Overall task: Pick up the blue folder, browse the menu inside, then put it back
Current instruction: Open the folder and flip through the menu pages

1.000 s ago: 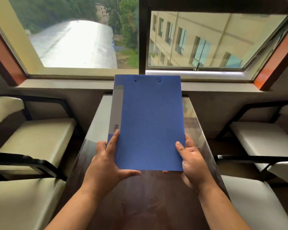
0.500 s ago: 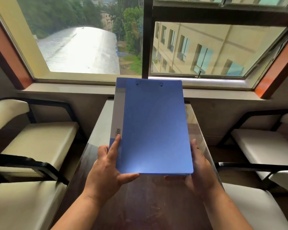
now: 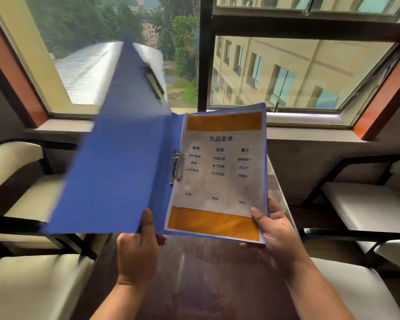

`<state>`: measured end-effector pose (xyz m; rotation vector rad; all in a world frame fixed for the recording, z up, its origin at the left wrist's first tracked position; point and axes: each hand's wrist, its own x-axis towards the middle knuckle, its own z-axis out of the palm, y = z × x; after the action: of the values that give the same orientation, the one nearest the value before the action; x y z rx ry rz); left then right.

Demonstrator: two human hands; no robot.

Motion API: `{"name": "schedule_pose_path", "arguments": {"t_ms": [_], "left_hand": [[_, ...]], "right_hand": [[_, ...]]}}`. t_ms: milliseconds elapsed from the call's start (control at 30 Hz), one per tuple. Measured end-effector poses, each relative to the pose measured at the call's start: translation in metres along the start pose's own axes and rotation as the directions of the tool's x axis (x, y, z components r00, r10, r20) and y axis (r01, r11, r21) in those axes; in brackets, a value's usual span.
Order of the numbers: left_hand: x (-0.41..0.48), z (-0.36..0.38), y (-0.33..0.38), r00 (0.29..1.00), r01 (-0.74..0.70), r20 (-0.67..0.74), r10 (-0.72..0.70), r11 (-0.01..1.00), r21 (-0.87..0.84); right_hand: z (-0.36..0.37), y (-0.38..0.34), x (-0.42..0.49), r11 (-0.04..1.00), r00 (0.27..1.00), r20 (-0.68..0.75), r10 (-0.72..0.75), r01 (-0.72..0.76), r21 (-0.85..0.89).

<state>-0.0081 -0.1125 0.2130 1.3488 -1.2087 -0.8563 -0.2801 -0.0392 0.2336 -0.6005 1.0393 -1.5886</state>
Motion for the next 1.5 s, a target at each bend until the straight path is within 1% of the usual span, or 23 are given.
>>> {"name": "schedule_pose_path", "arguments": {"t_ms": [33,100,167,233,333,433,633,833,933,1067,1200,1300,1367,1433,1500], "left_hand": [[0.003,0.001,-0.002,0.997,0.064,-0.035,-0.066,0.996,-0.054],[0.009,0.000,-0.002,0.989,0.137,-0.046,-0.143,0.984,-0.113],[0.011,-0.003,-0.002,0.974,0.221,-0.013,-0.228,0.953,-0.209],[0.013,-0.004,-0.002,0.960,0.274,0.026,-0.280,0.908,-0.318],[0.012,-0.003,-0.002,0.950,0.309,0.078,-0.303,0.869,-0.386],[0.012,-0.004,-0.003,0.951,0.309,0.110,-0.290,0.850,-0.427],[0.016,-0.003,0.000,0.941,0.339,0.194,-0.279,0.809,-0.480],[0.014,-0.003,-0.004,0.929,0.364,0.240,-0.280,0.802,-0.473],[0.011,-0.003,-0.004,0.928,0.368,0.244,-0.283,0.802,-0.470],[0.009,-0.004,-0.001,0.920,0.385,0.265,-0.288,0.787,-0.482],[0.009,-0.005,-0.001,0.921,0.383,0.271,-0.281,0.784,-0.488],[0.010,-0.007,-0.002,0.917,0.392,0.271,-0.293,0.785,-0.479],[0.010,-0.008,-0.001,0.916,0.393,0.263,-0.302,0.806,-0.443],[0.009,-0.010,-0.001,0.929,0.360,0.236,-0.287,0.852,-0.381],[0.006,-0.015,-0.003,0.951,0.280,0.200,-0.237,0.932,-0.230]], "right_hand": [[0.000,-0.002,-0.002,1.000,1.000,0.004,0.001,-0.001,0.003],[0.002,-0.005,-0.004,1.000,1.000,0.014,0.010,-0.010,-0.005],[0.004,-0.009,-0.006,0.999,1.000,0.017,0.011,-0.010,-0.037],[0.005,-0.011,-0.006,0.998,1.000,-0.005,-0.012,0.012,-0.056],[0.008,-0.013,-0.004,1.000,1.000,-0.028,-0.009,0.010,0.011],[0.009,-0.017,-0.005,0.998,0.999,-0.034,0.012,-0.010,0.062],[0.003,-0.024,-0.006,0.995,0.999,-0.049,0.025,-0.020,0.102],[0.006,-0.031,-0.008,0.999,0.998,-0.060,-0.006,0.009,0.051],[0.010,-0.030,-0.008,0.994,0.997,-0.081,-0.003,0.011,0.109],[0.008,-0.028,-0.007,0.984,0.995,-0.088,0.056,-0.040,0.172],[0.005,-0.027,-0.008,0.991,0.996,-0.060,0.060,-0.053,0.119],[0.007,-0.026,-0.006,0.995,0.998,-0.066,0.005,0.002,0.101],[0.009,-0.027,-0.005,0.994,0.995,-0.096,-0.028,0.037,0.098],[0.010,-0.028,-0.005,0.995,0.993,-0.110,-0.037,0.046,0.086],[0.009,-0.029,-0.007,0.997,0.993,-0.111,-0.038,0.045,0.063]]}}
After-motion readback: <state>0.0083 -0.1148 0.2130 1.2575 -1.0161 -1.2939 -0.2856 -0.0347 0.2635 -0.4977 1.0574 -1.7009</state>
